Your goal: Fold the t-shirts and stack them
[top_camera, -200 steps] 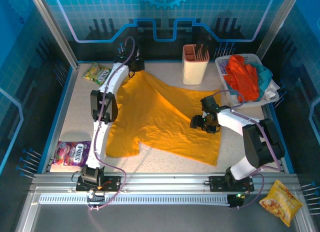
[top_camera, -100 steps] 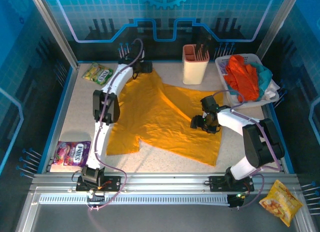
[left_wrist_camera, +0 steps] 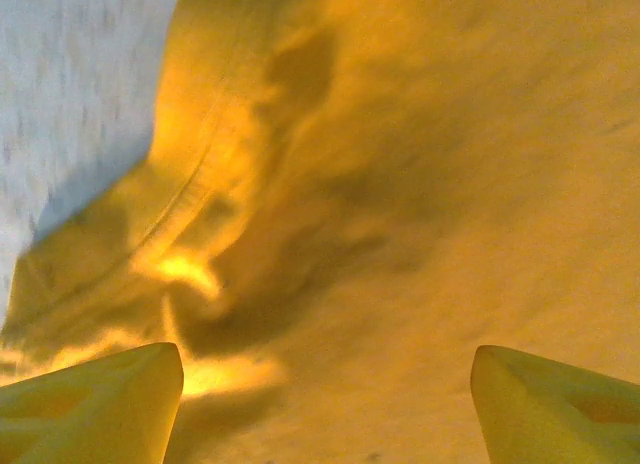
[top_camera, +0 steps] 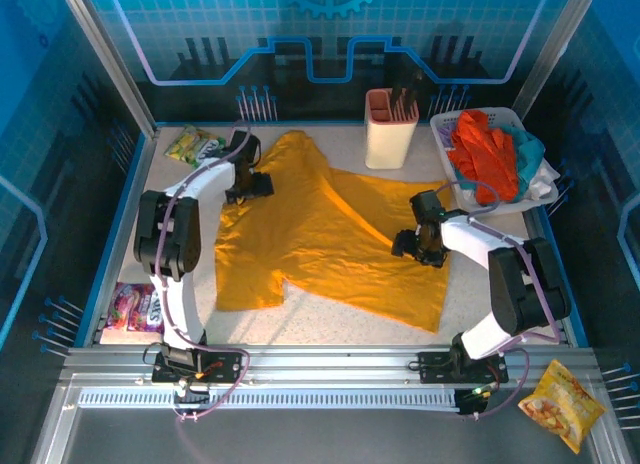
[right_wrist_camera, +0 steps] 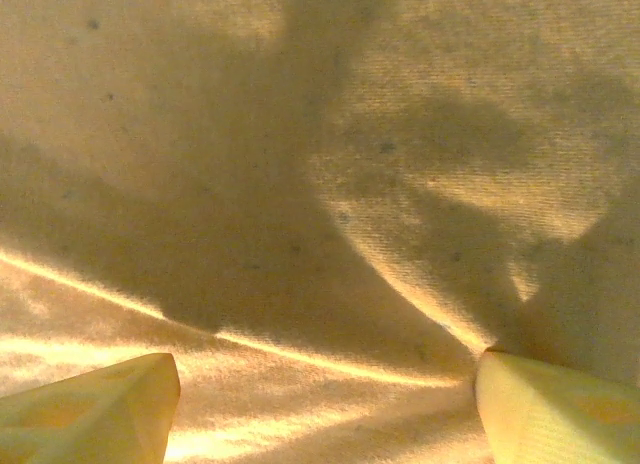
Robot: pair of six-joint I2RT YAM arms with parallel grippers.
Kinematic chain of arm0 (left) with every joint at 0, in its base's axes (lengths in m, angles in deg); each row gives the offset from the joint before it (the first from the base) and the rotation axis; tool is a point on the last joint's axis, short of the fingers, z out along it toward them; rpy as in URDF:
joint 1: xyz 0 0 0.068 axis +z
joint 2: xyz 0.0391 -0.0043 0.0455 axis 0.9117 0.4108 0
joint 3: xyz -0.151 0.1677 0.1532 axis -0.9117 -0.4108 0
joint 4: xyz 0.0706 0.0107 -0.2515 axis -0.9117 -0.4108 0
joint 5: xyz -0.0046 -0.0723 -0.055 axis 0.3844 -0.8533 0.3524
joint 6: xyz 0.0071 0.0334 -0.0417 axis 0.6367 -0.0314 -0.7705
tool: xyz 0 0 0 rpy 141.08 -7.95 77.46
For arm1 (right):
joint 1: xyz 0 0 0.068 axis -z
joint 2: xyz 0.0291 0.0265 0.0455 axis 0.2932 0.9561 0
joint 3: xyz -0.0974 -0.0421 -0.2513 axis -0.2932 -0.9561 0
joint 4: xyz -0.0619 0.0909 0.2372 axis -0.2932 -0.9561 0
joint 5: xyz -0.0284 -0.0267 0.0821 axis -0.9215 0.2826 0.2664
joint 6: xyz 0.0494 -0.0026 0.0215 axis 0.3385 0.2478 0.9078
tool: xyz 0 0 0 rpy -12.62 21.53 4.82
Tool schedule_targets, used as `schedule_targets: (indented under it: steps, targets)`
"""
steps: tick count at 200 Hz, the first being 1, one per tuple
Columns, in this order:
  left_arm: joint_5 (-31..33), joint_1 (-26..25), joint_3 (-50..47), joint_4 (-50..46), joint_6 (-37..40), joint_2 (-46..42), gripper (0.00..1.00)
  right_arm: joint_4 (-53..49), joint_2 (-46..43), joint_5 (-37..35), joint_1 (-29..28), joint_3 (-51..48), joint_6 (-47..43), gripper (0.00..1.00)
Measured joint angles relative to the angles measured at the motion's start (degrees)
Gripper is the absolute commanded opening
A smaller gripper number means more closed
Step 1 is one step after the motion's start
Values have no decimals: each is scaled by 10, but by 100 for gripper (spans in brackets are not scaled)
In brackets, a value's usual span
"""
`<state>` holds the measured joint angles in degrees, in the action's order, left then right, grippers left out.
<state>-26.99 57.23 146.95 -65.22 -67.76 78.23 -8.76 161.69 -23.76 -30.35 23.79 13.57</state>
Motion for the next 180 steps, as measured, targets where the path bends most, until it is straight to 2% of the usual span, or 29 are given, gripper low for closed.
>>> schedule_targets:
  steps: [25,34,46,63,141,180]
  targets:
    - [3,0,-101,9,-25,-20,75,-3,-6,-2,16,-2,0,80]
    - [1,0,-122,22,-30,-43,72,-5,-10,-3,21,-4,0,80]
    - [0,1,-148,26,-37,-70,73,-9,-12,-2,27,-5,-1,81]
    - [-4,5,-184,23,-43,-92,67,-14,-12,0,33,-4,-5,81]
    - [-17,24,-249,10,-54,-156,60,-21,95,28,32,112,-25,81]
    - [-16,24,-294,0,-54,-189,60,-30,155,31,31,183,-36,81]
